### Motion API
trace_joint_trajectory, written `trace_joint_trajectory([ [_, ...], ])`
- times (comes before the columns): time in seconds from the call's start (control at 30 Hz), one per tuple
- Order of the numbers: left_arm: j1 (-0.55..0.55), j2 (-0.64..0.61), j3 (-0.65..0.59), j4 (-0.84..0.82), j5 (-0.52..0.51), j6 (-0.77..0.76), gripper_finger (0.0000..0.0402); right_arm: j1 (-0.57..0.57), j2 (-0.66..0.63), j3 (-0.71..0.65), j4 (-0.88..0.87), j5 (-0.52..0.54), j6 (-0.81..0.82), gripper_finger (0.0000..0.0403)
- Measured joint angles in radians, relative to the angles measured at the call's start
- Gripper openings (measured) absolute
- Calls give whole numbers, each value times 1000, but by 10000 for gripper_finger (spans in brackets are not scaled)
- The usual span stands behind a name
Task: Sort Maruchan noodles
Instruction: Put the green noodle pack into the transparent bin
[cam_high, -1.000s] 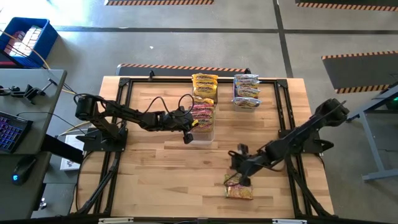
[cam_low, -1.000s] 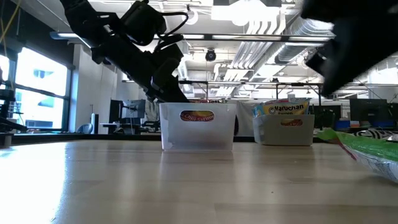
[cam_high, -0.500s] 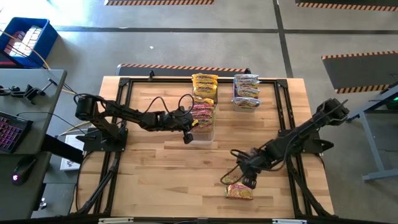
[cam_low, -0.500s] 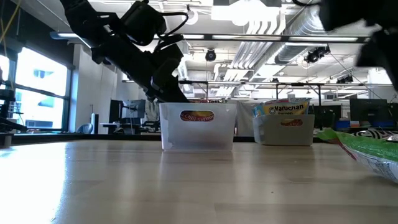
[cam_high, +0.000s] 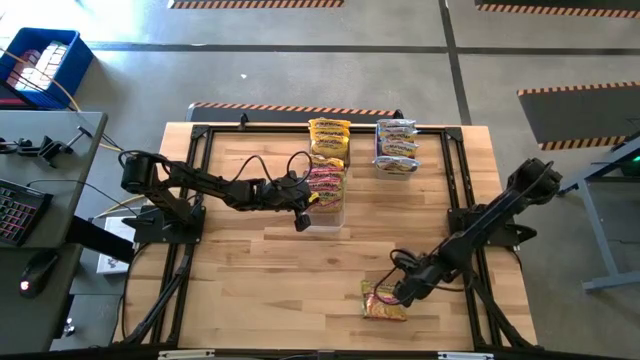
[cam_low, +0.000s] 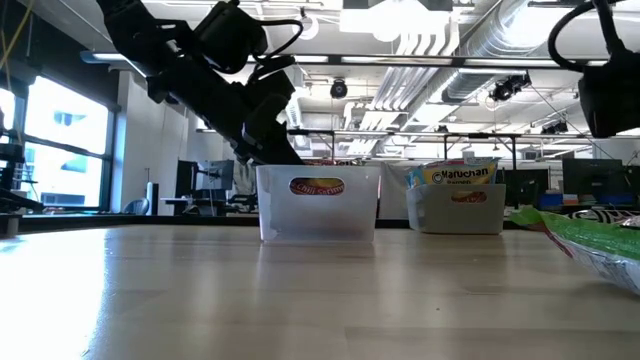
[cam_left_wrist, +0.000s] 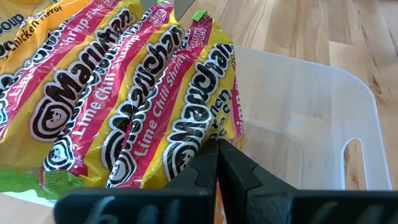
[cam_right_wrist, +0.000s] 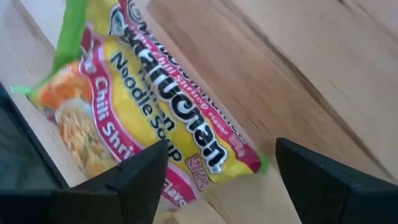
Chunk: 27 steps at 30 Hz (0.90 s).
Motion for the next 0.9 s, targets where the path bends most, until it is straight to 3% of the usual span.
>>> trace_joint_trajectory([
  [0.13, 0, 0, 0, 0, 0, 0, 0, 15, -2, -52, 88, 68, 114, 282],
  [0.23, 0, 0, 0, 0, 0, 0, 0, 27, -3, -72, 114, 110, 156, 253],
  [0.37, 0, 0, 0, 0, 0, 0, 0, 34, -1, -101, 187, 192, 159, 177],
  [0.6, 0, 0, 0, 0, 0, 1, 0, 33, 3, -114, 288, 299, -19, 18],
  [0.9, 0, 0, 0, 0, 0, 0, 0, -13, 3, -115, 449, 474, -314, 2],
])
